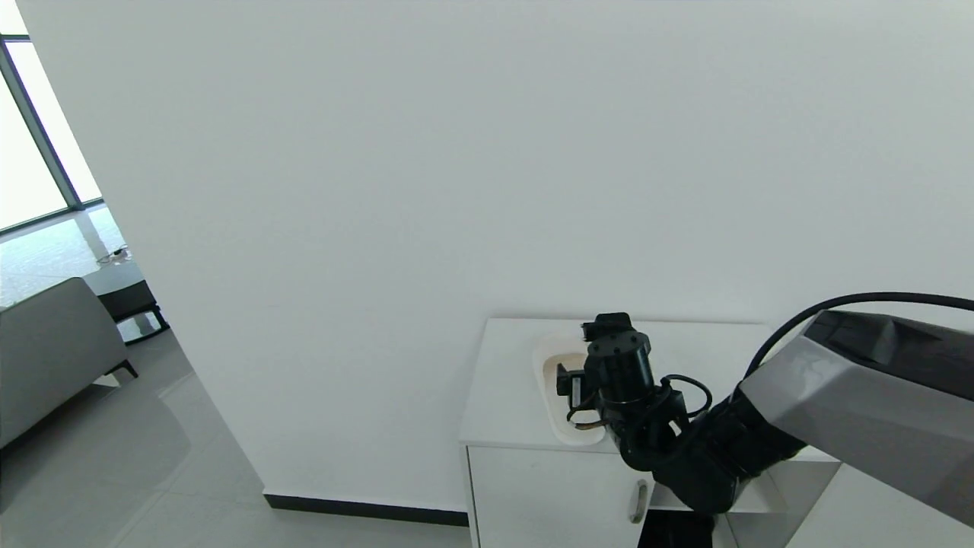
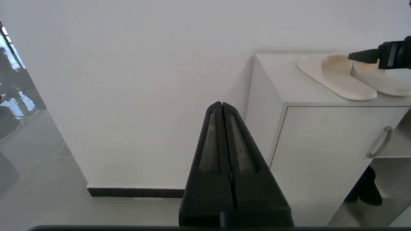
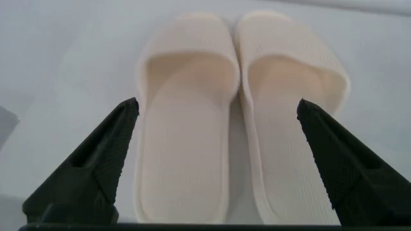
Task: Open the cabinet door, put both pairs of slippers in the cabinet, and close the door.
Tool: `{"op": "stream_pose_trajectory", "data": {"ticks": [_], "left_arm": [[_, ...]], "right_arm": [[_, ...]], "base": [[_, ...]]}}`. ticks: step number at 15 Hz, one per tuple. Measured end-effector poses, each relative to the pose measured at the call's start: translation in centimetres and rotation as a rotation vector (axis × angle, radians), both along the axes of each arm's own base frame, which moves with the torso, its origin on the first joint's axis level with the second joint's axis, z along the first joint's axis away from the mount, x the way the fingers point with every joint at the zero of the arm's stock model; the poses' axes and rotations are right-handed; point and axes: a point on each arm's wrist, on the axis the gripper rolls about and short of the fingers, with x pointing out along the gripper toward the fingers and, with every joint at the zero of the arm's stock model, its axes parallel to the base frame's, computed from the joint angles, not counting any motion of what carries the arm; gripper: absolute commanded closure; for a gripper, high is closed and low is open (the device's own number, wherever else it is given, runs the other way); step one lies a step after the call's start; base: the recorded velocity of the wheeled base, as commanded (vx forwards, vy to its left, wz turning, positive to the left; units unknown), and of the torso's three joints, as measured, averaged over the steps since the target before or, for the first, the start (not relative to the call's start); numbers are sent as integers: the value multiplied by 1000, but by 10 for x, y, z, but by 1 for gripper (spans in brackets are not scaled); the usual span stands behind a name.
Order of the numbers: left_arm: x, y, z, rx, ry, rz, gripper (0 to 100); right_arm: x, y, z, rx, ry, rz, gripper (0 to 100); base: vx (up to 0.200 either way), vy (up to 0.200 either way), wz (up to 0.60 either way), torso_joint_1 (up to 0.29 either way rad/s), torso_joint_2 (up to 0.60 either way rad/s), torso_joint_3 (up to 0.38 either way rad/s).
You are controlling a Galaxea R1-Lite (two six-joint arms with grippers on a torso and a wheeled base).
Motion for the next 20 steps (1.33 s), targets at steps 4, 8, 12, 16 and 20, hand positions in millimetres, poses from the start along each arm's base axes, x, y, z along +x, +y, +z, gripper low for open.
{"op": "stream_pose_trajectory", "data": {"ticks": [4, 8, 12, 16, 20], "left_arm": [[0, 0, 0, 1, 0, -1, 100], [0, 0, 0, 1, 1, 0, 100], [0, 0, 0, 1, 0, 0, 100], [0, 0, 0, 0, 0, 0, 100], [0, 0, 0, 0, 1, 0, 100]], "right_arm": [[27, 5, -13, 3, -15, -28, 0], [44, 1, -25, -31, -10, -48, 0], [59, 3, -30, -23, -27, -55, 0], [84, 8, -37, -18, -52, -76, 100], [101, 4, -45, -10, -65, -103, 100]], "base": [[0, 0, 0, 0, 0, 0], [0, 0, 0, 0, 0, 0], [0, 0, 0, 0, 0, 0], [0, 0, 0, 0, 0, 0], [0, 0, 0, 0, 0, 0]]}}
